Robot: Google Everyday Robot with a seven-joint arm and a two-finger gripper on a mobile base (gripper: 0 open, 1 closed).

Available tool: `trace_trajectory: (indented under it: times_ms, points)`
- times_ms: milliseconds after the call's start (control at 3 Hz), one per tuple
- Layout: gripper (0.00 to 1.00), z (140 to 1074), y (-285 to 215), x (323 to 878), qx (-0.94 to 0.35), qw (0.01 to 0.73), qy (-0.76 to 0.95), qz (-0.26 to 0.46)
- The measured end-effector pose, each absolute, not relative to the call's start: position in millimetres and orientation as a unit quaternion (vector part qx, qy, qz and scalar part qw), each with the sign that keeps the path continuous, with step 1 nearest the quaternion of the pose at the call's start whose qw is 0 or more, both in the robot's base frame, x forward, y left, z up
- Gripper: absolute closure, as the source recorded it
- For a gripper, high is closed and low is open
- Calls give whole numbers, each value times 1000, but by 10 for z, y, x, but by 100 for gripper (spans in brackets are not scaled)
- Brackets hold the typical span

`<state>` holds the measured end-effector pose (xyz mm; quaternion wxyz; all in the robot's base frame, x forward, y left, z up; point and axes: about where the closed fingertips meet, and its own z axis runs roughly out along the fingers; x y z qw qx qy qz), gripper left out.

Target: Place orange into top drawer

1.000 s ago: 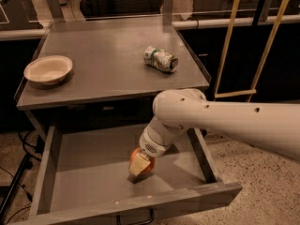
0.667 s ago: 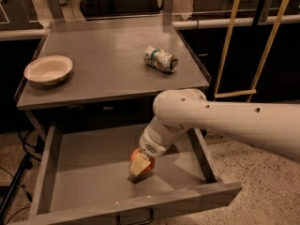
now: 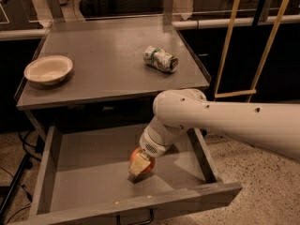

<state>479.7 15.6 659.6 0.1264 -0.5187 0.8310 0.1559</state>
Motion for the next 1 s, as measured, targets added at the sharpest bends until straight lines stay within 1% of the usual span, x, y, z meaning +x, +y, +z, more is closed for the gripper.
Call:
trace_trajectory:
  times_ms: [333,667,1000]
  points:
    - [11,6596,156,4797,-519,126,831,156]
    - [0,6596,156,4797,-519,126,831,156]
    - [0,6596,156,4797,-519,126,831,156]
